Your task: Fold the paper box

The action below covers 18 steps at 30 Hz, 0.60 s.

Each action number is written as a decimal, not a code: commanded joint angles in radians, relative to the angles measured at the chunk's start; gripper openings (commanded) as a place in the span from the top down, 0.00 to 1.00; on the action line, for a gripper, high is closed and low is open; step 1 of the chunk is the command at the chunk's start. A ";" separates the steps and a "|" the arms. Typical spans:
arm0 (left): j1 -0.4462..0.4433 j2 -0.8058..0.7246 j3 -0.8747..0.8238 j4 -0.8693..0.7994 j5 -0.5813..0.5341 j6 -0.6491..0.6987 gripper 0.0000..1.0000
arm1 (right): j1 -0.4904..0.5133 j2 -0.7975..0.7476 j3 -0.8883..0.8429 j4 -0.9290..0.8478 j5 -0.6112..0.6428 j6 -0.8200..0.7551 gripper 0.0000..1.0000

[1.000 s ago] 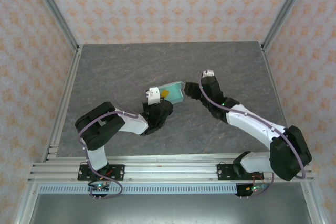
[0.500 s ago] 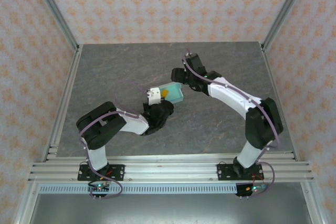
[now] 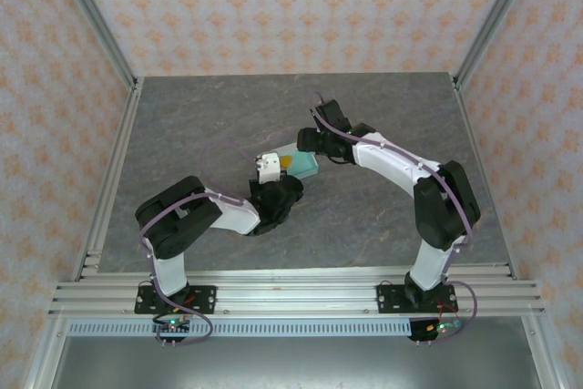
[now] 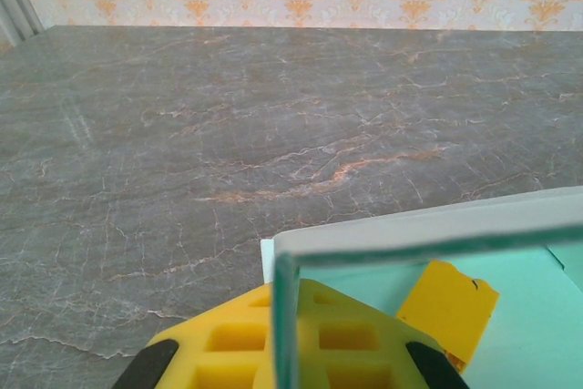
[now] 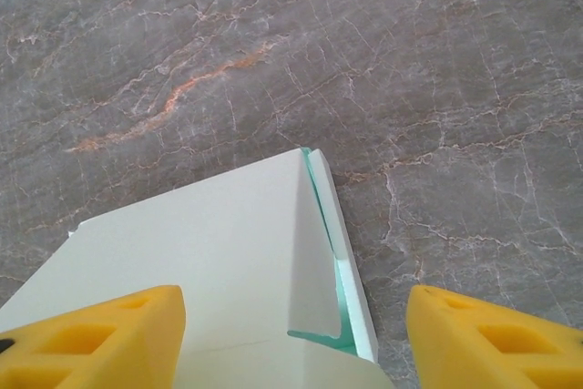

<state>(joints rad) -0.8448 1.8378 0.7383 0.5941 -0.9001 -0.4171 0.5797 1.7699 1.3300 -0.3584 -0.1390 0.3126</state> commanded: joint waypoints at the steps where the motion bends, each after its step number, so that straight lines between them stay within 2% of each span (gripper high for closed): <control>1: -0.013 0.044 -0.019 -0.128 0.012 -0.002 0.99 | 0.003 -0.001 -0.045 -0.018 0.022 -0.007 0.35; 18: -0.037 -0.067 -0.040 -0.204 0.003 -0.050 0.76 | 0.007 0.003 -0.083 0.010 0.024 0.008 0.37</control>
<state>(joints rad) -0.8719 1.8275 0.7124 0.4438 -0.8707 -0.4408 0.5819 1.7645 1.2602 -0.3355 -0.1379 0.3130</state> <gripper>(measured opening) 0.238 0.627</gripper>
